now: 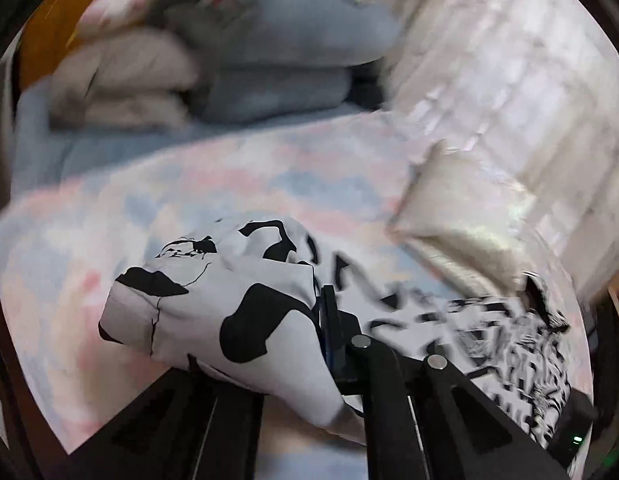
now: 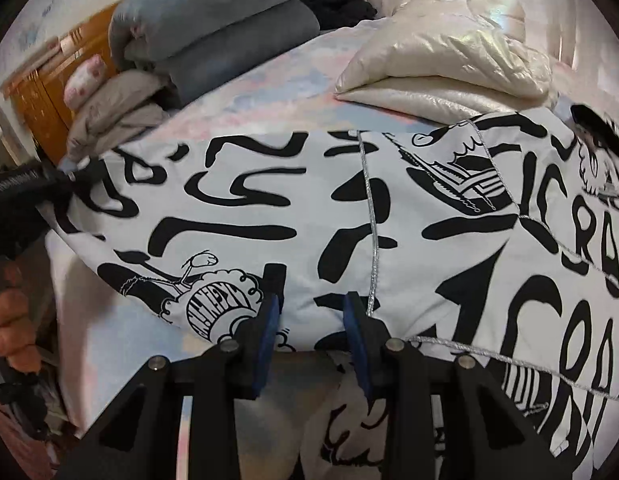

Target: Fold large clothes

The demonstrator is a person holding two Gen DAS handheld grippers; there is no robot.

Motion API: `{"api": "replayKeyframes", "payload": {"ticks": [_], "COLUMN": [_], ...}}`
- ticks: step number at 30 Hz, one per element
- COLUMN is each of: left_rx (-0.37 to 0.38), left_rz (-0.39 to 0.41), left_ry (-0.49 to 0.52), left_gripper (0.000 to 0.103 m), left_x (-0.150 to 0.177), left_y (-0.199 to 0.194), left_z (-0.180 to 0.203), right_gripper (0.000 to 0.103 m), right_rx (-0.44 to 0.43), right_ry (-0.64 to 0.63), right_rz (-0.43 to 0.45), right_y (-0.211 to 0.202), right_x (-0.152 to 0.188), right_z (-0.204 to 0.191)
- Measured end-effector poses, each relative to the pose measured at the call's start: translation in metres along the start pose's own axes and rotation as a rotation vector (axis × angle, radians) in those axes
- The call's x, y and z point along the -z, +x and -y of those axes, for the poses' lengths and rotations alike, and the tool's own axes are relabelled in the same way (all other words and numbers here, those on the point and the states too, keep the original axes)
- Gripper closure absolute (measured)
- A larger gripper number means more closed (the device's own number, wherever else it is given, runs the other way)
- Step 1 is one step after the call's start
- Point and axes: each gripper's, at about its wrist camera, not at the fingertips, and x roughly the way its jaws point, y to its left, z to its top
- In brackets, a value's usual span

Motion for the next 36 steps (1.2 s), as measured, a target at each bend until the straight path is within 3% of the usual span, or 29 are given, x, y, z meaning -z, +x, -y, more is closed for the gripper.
{"api": "replayKeyframes", "payload": {"ticks": [2, 5, 10, 14, 18, 21, 23, 24, 26, 28, 32, 36], "left_rx": [0.037, 0.100, 0.232, 0.327, 0.398, 0.403, 0.394, 0.396, 0.388, 0.389, 0.429, 0.417], "left_rz": [0.039, 0.094, 0.100, 0.078, 0.009, -0.078, -0.163, -0.204, -0.319, -0.371, -0.409, -0.339], "left_ry": [0.069, 0.171, 0.275, 0.362, 0.469, 0.577, 0.637, 0.658, 0.709, 0.726, 0.712, 0.694], "left_gripper": [0.098, 0.098, 0.098, 0.098, 0.098, 0.098, 0.092, 0.089, 0.063, 0.047, 0.036, 0.034], "left_x": [-0.011, -0.022, -0.019, 0.006, 0.064, 0.129, 0.172, 0.189, 0.230, 0.250, 0.263, 0.246], "left_y": [-0.024, -0.059, -0.092, -0.101, -0.095, -0.070, -0.050, -0.041, -0.020, -0.011, -0.020, -0.033], "left_z": [0.033, 0.090, 0.183, 0.273, 0.361, 0.418, 0.444, 0.450, 0.463, 0.461, 0.451, 0.431], "right_gripper": [0.070, 0.070, 0.070, 0.070, 0.070, 0.070, 0.070, 0.070, 0.069, 0.069, 0.059, 0.057], "right_rx": [-0.072, -0.094, -0.037, 0.037, 0.129, 0.194, 0.218, 0.228, 0.240, 0.238, 0.206, 0.174], "right_ry": [0.076, 0.133, 0.217, 0.323, 0.434, 0.512, 0.552, 0.574, 0.619, 0.656, 0.712, 0.724], "right_rz": [0.029, 0.081, 0.166, 0.248, 0.338, 0.376, 0.381, 0.382, 0.376, 0.367, 0.357, 0.360], "right_y": [-0.020, -0.051, -0.116, -0.173, -0.230, -0.265, -0.275, -0.279, -0.284, -0.287, -0.287, -0.283], "right_x": [0.003, 0.011, 0.042, 0.076, 0.117, 0.152, 0.166, 0.176, 0.193, 0.207, 0.222, 0.223], "right_z": [0.015, 0.037, 0.096, 0.157, 0.217, 0.258, 0.277, 0.288, 0.305, 0.318, 0.331, 0.333]}}
